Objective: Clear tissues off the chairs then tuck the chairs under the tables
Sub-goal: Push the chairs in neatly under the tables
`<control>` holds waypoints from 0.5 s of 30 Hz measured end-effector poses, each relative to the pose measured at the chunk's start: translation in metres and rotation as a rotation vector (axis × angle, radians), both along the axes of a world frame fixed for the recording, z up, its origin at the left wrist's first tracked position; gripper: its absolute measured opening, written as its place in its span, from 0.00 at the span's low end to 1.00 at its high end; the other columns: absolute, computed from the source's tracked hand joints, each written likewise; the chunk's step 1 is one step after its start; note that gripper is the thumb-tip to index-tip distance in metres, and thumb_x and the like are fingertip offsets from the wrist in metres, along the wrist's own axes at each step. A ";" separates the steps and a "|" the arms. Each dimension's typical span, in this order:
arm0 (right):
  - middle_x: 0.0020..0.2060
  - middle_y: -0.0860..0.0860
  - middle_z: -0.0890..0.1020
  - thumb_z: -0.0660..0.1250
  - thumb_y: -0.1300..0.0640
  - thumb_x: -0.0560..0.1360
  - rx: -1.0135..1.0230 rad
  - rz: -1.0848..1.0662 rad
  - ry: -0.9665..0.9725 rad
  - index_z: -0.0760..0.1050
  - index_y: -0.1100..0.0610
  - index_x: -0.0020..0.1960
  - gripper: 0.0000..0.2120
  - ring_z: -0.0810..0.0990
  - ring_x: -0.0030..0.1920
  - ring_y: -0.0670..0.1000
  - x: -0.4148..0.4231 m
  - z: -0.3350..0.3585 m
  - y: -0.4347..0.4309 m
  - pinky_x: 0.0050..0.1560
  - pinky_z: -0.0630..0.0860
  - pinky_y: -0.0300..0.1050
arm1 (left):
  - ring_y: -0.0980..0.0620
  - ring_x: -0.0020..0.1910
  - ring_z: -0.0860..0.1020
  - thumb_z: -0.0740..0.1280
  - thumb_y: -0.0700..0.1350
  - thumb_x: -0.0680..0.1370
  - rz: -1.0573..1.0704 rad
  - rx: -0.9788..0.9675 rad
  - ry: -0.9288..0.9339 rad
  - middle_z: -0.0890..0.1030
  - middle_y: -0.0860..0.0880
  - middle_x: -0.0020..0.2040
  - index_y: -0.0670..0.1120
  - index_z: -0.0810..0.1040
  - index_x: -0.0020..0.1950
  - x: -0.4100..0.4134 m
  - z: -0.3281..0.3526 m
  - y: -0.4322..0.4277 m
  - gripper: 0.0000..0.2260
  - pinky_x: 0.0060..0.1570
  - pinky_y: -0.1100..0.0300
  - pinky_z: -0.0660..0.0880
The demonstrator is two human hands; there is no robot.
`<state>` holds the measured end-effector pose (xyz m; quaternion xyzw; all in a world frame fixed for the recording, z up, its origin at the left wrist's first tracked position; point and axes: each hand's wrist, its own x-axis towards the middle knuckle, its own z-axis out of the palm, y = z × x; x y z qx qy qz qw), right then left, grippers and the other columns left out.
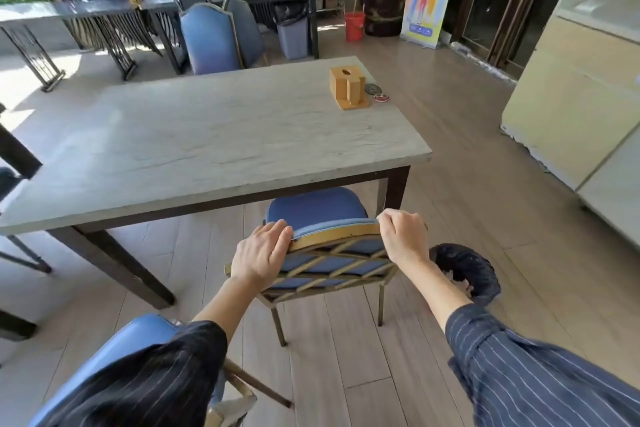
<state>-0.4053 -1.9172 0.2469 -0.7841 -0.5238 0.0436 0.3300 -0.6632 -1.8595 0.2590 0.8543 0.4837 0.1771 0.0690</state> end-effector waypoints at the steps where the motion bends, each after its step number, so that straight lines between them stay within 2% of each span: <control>1: 0.31 0.56 0.81 0.51 0.55 0.75 0.005 -0.011 -0.019 0.78 0.61 0.35 0.21 0.76 0.33 0.55 -0.004 0.001 0.000 0.42 0.73 0.50 | 0.50 0.42 0.74 0.40 0.57 0.77 -0.023 -0.003 0.004 0.76 0.51 0.42 0.52 0.67 0.44 -0.003 0.000 0.006 0.19 0.37 0.53 0.73; 5: 0.30 0.54 0.80 0.52 0.58 0.77 0.010 -0.092 -0.080 0.76 0.61 0.34 0.19 0.74 0.33 0.54 -0.016 -0.002 0.010 0.46 0.70 0.49 | 0.50 0.42 0.75 0.40 0.57 0.77 -0.065 0.013 -0.007 0.77 0.51 0.42 0.53 0.69 0.45 -0.006 -0.001 0.034 0.20 0.36 0.54 0.73; 10: 0.33 0.50 0.81 0.42 0.52 0.75 -0.014 -0.175 -0.106 0.77 0.57 0.37 0.25 0.77 0.39 0.51 -0.021 -0.009 0.038 0.58 0.65 0.52 | 0.49 0.38 0.76 0.39 0.57 0.76 -0.037 0.018 -0.029 0.78 0.52 0.41 0.52 0.71 0.45 -0.004 -0.003 0.062 0.22 0.33 0.55 0.70; 12: 0.35 0.49 0.82 0.44 0.53 0.76 -0.020 -0.164 -0.118 0.78 0.56 0.39 0.24 0.77 0.41 0.51 -0.013 -0.010 0.049 0.60 0.64 0.53 | 0.48 0.35 0.75 0.39 0.58 0.76 -0.019 0.024 -0.035 0.78 0.50 0.38 0.52 0.71 0.45 0.001 -0.003 0.068 0.22 0.32 0.55 0.69; 15: 0.37 0.48 0.82 0.45 0.54 0.76 -0.044 -0.134 -0.125 0.79 0.55 0.42 0.23 0.77 0.43 0.51 0.002 -0.008 0.070 0.57 0.63 0.53 | 0.48 0.32 0.72 0.38 0.59 0.75 0.031 0.030 -0.065 0.75 0.50 0.34 0.50 0.70 0.43 0.015 -0.003 0.079 0.24 0.29 0.57 0.63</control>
